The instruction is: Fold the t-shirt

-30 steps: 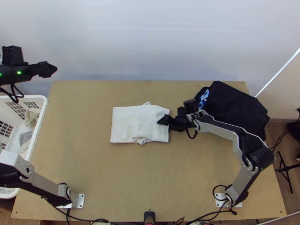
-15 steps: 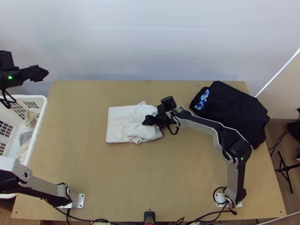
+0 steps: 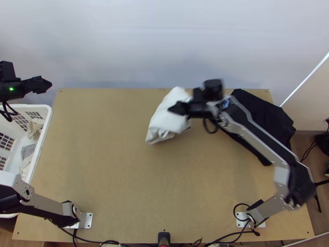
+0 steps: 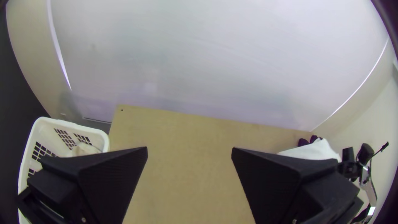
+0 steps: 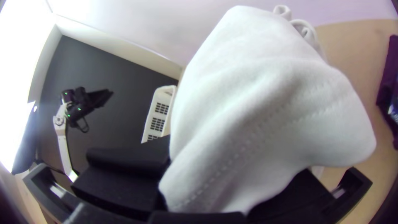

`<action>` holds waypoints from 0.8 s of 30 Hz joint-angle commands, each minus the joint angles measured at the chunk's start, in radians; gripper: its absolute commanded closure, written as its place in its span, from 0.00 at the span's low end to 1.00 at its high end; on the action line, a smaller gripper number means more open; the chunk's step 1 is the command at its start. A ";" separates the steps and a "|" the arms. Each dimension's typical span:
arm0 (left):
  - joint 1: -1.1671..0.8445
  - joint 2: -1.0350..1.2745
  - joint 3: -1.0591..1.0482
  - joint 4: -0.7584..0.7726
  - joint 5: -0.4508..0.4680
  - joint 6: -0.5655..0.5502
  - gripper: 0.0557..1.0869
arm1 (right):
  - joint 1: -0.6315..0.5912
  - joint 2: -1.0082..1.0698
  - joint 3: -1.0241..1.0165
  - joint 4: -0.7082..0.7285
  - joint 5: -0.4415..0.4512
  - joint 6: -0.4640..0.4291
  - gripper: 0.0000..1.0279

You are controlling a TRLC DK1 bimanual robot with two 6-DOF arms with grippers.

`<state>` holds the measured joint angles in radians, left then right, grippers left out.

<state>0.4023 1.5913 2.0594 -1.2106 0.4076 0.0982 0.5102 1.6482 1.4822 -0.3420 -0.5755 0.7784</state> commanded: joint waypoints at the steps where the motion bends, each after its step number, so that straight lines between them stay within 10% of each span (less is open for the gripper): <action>1: 0.001 -0.001 -0.042 0.023 0.020 -0.008 0.04 | -0.157 -0.156 0.125 -0.135 -0.001 -0.037 0.97; 10: -0.003 0.001 -0.047 0.029 0.023 0.001 0.04 | -0.487 -0.168 0.268 -0.256 -0.099 -0.130 0.97; 24: -0.030 0.038 -0.048 0.059 0.025 0.008 0.04 | -0.766 -0.119 0.150 -0.341 -0.297 -0.515 0.97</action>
<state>0.3813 1.6104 2.0121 -1.1610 0.4328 0.1028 -0.1307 1.5024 1.6634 -0.6605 -0.7921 0.4080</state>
